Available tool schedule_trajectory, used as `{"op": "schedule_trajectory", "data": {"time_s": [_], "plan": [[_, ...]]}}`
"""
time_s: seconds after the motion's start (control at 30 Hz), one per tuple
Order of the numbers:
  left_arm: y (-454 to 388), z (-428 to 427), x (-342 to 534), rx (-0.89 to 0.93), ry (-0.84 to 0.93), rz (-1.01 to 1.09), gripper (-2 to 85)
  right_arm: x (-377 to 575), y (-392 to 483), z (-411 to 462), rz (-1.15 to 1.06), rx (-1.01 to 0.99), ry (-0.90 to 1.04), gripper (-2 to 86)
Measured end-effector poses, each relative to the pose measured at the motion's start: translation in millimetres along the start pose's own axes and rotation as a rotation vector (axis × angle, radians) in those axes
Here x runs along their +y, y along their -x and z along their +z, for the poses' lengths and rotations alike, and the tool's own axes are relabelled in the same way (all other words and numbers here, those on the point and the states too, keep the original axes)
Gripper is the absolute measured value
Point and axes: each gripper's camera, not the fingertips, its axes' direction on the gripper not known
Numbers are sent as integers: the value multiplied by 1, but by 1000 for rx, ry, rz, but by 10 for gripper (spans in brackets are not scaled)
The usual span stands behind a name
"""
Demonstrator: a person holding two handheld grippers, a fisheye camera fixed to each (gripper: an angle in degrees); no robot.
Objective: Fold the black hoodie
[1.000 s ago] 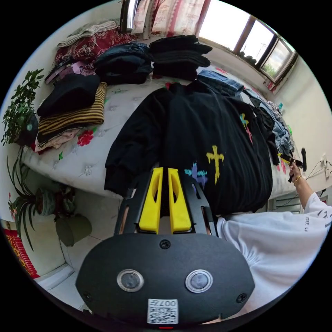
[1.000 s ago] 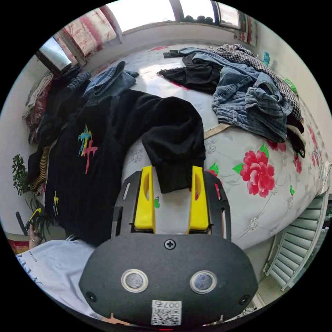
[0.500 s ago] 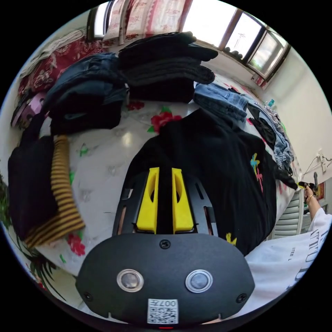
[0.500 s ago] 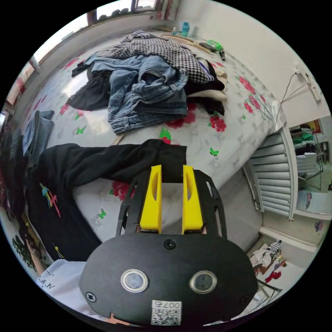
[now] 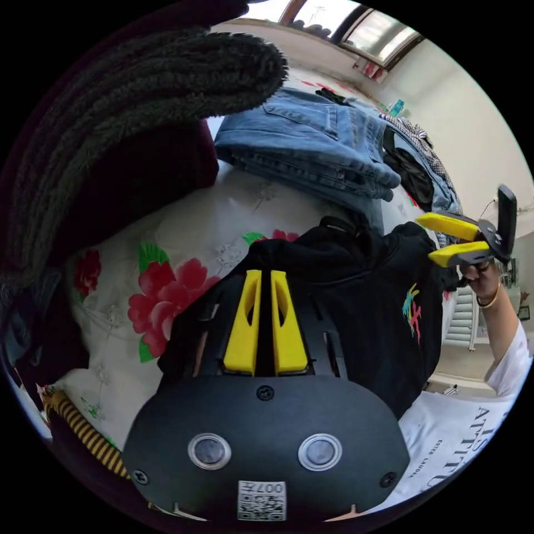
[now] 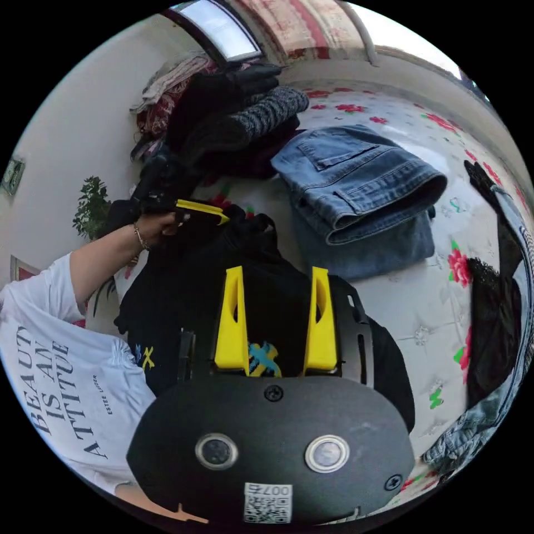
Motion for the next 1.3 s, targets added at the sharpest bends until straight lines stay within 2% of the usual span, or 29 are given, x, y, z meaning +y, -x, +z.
{"op": "schedule_trajectory", "data": {"time_s": [0.07, 0.13, 0.27, 0.33, 0.4, 0.47, 0.5, 0.57, 0.67, 0.8, 0.9, 1.0, 1.03, 1.07, 1.13, 1.2, 1.3], "plan": [[-6, -8, 12, -6, -42, 39, 4, -20, 14, 66, -28, -28, 173, 49], [-11, -33, 37, -1, -139, 69, -1, -10, 31, 95, -109, 13, 260, 26], [-52, -98, 157, -50, -365, 221, -3, 66, 94, 70, -361, 15, 164, 11], [-69, -96, 214, -43, -326, 243, -2, 111, 116, 64, -397, -28, 180, 14], [-80, -78, 264, 13, -228, 178, -1, 149, 128, 75, -357, -90, 261, 22], [-83, -59, 316, 60, -77, 13, -5, 180, 140, 88, -372, -136, 420, 39], [-83, -60, 326, 59, -66, -14, -5, 183, 141, 86, -372, -117, 418, 42], [-80, -80, 354, 30, -102, -89, -2, 170, 132, 50, -317, -81, 236, 57], [-66, -99, 351, 36, -195, -117, 26, 129, 95, 17, -175, -125, 9, 77], [-58, -100, 305, 49, -268, -42, 72, 60, 45, 34, -26, -162, -42, 97], [-45, -94, 253, 89, -308, -11, 103, 11, 8, 89, 110, -259, 87, 103], [-15, -76, 203, 236, -273, -75, 113, 2, -6, 156, 213, -317, 325, 96], [3, -61, 187, 322, -218, -141, 92, 6, -4, 173, 218, -346, 402, 92], [19, -45, 174, 397, -138, -198, 52, 11, 0, 174, 198, -357, 391, 89], [34, -38, 162, 476, -116, -218, 5, 17, 5, 156, 150, -328, 313, 84], [38, -58, 153, 490, -208, -159, -4, 20, 13, 122, 80, -297, 197, 79], [27, -117, 135, 399, -382, 2, -6, 28, 37, 53, -48, -153, -37, 73]]}}
